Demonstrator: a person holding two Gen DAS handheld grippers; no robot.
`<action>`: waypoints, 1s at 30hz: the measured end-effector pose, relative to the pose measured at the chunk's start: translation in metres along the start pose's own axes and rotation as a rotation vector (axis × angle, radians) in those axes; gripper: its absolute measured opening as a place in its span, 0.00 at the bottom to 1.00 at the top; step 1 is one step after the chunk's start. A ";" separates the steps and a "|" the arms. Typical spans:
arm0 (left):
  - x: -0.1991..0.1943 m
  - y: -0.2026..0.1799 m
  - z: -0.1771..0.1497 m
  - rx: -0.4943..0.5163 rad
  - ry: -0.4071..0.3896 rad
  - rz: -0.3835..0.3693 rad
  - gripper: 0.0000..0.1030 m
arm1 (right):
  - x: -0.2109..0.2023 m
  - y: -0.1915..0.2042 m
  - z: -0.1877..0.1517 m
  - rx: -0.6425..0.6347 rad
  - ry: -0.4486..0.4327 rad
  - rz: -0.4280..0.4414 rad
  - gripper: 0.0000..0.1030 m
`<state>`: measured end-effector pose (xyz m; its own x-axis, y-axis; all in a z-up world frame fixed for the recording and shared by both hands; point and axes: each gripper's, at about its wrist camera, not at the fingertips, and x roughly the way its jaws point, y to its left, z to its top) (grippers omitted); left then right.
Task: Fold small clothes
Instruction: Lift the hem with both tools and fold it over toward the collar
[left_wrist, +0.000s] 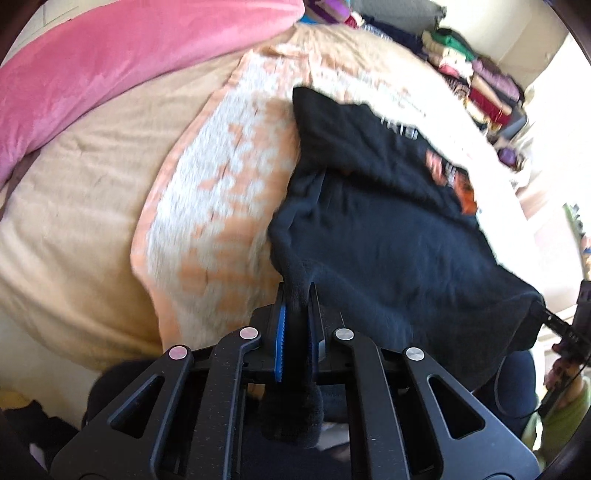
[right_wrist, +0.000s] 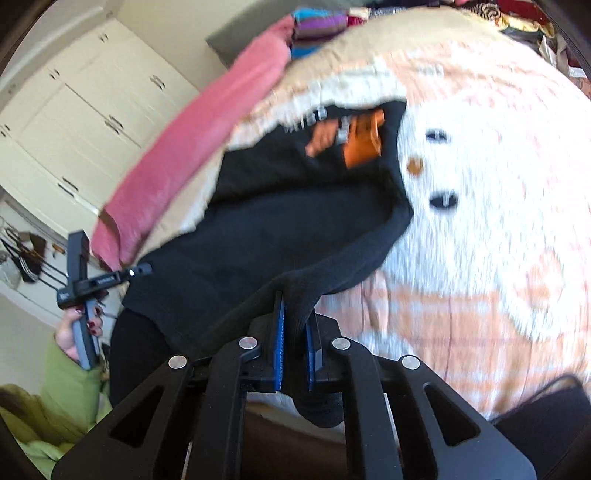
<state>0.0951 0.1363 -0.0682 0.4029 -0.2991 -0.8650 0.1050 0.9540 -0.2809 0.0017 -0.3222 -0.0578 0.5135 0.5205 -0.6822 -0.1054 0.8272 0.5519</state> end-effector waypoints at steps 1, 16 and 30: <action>0.000 -0.001 0.009 -0.005 -0.013 0.000 0.04 | 0.002 0.004 0.008 0.002 -0.022 0.005 0.08; 0.052 -0.011 0.117 -0.121 -0.081 0.005 0.03 | 0.050 -0.021 0.117 0.009 -0.165 -0.074 0.08; 0.125 -0.010 0.143 -0.104 -0.055 0.133 0.04 | 0.127 -0.065 0.160 0.014 -0.083 -0.223 0.08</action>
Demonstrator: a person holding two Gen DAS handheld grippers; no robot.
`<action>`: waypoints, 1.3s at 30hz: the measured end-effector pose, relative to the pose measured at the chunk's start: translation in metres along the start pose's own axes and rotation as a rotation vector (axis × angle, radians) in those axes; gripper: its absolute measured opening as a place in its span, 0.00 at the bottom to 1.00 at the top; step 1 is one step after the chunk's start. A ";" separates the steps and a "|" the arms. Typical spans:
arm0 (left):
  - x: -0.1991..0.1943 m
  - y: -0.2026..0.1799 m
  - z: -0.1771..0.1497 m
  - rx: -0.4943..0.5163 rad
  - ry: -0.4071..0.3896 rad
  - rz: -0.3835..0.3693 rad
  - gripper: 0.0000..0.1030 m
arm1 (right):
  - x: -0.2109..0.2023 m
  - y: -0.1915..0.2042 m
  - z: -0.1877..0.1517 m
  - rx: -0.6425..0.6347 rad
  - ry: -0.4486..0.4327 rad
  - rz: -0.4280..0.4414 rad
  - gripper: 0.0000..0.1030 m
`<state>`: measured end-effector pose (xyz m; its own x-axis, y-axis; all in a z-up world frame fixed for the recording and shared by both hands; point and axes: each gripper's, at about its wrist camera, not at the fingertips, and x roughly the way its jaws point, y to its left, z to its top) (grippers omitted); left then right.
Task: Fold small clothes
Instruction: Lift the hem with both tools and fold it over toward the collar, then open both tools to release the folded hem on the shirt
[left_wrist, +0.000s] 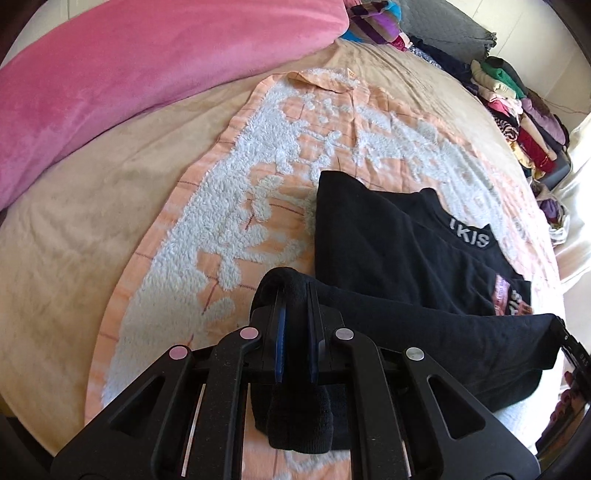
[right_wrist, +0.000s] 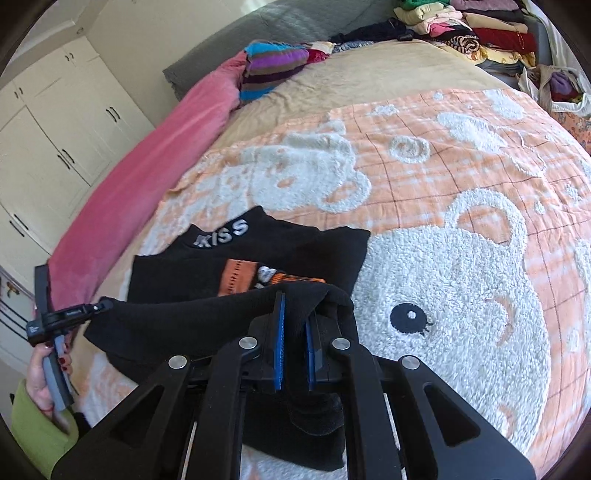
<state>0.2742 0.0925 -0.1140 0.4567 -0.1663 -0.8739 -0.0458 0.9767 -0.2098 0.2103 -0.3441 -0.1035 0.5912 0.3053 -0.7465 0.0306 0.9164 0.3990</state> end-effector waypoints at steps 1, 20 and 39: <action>0.003 0.000 -0.001 0.000 0.000 0.007 0.04 | 0.005 -0.003 -0.001 0.009 0.009 -0.005 0.08; 0.006 -0.002 0.015 -0.004 -0.069 -0.116 0.11 | 0.003 -0.005 0.005 0.026 0.026 -0.049 0.19; -0.036 0.007 0.024 0.016 -0.165 -0.068 0.34 | -0.004 0.126 -0.061 -0.599 0.028 -0.117 0.77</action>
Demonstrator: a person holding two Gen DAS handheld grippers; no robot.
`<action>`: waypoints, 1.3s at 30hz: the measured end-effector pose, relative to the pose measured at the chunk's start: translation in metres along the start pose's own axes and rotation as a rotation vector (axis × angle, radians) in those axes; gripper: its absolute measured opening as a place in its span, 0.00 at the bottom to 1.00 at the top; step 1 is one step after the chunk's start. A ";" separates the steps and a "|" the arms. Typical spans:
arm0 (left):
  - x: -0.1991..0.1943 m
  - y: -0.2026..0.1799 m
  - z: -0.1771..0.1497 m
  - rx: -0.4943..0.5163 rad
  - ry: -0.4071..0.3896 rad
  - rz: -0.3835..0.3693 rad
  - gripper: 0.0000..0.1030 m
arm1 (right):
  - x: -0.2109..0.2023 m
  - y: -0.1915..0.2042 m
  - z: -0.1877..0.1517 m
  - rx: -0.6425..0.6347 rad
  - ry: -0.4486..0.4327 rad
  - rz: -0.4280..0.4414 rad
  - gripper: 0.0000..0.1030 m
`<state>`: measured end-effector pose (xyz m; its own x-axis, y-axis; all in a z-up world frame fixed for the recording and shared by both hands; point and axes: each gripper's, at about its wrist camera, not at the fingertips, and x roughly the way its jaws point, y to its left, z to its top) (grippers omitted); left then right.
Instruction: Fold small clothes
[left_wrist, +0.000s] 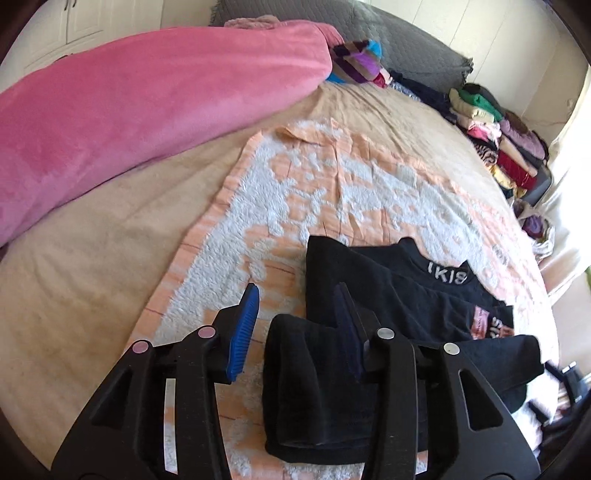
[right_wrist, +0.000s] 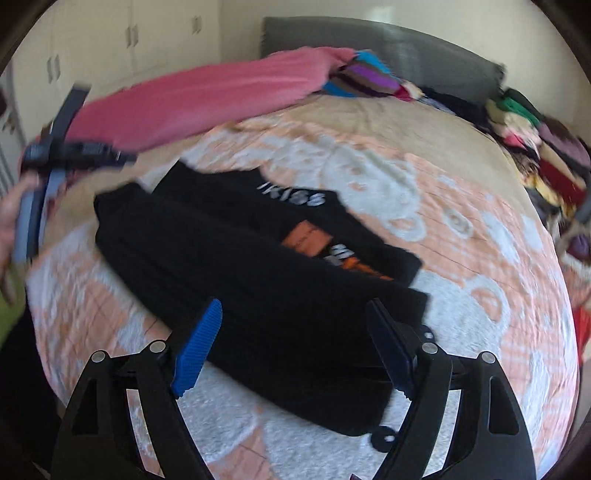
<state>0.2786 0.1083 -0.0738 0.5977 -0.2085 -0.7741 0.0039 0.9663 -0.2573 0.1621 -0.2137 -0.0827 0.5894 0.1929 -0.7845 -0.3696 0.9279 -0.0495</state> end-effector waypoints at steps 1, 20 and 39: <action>-0.002 0.002 0.001 -0.003 -0.004 0.006 0.34 | 0.009 0.009 0.000 -0.028 0.024 0.000 0.77; -0.003 0.008 0.004 -0.027 0.003 -0.043 0.39 | 0.068 0.047 0.026 -0.282 0.086 -0.082 0.15; -0.002 0.012 0.004 0.008 0.023 -0.021 0.46 | 0.145 -0.061 0.130 0.077 0.120 -0.127 0.31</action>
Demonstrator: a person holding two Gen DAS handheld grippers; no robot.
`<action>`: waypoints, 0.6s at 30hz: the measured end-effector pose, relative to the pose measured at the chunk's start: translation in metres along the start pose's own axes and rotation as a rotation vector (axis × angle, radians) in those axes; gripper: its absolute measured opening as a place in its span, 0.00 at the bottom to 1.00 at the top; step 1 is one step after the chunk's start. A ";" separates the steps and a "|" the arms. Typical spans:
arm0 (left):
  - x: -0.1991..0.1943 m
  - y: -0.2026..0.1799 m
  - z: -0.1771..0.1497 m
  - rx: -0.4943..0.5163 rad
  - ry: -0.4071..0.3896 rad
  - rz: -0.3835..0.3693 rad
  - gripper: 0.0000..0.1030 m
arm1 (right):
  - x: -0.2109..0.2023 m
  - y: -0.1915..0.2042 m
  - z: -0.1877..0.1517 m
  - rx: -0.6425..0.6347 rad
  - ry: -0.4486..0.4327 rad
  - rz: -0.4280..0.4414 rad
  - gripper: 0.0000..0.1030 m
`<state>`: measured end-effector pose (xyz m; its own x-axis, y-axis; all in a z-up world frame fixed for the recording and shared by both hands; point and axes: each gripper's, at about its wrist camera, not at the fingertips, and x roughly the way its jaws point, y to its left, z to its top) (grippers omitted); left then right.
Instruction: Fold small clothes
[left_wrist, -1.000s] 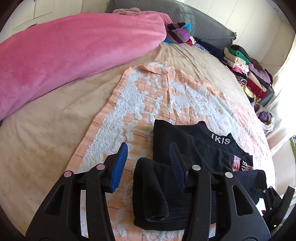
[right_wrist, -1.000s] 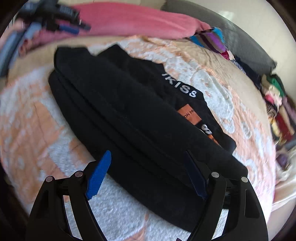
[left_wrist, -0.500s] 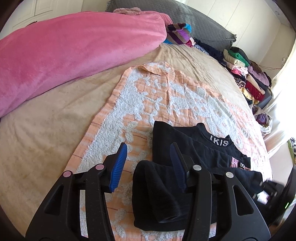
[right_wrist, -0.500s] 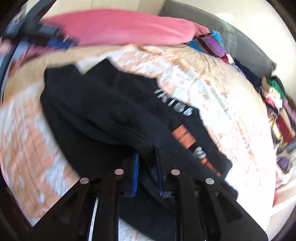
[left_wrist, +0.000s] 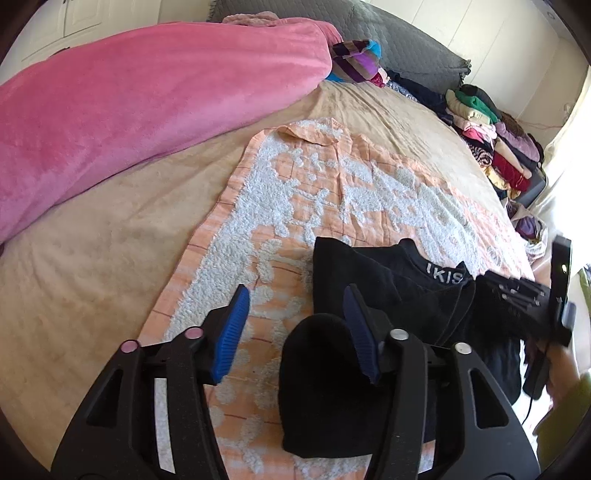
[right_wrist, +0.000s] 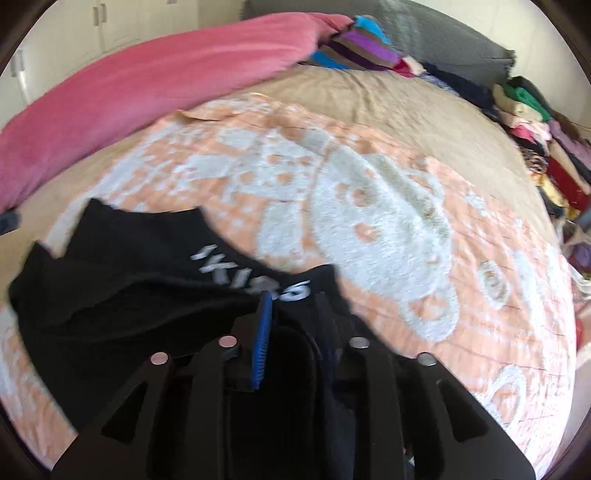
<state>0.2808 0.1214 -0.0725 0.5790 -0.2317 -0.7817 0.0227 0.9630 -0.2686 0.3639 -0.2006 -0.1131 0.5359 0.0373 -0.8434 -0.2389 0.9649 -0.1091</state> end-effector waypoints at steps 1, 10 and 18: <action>0.000 0.001 0.000 0.013 0.003 0.019 0.47 | 0.000 -0.004 -0.002 0.007 -0.004 -0.009 0.35; -0.010 0.010 -0.002 0.094 0.008 0.097 0.49 | -0.069 -0.051 -0.040 0.181 -0.219 0.010 0.58; -0.019 -0.032 -0.030 0.295 0.104 -0.076 0.48 | -0.107 -0.049 -0.103 0.246 -0.207 0.083 0.63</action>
<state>0.2449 0.0912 -0.0664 0.4806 -0.3030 -0.8229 0.3069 0.9372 -0.1659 0.2354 -0.2787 -0.0715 0.6817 0.1462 -0.7169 -0.0997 0.9893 0.1070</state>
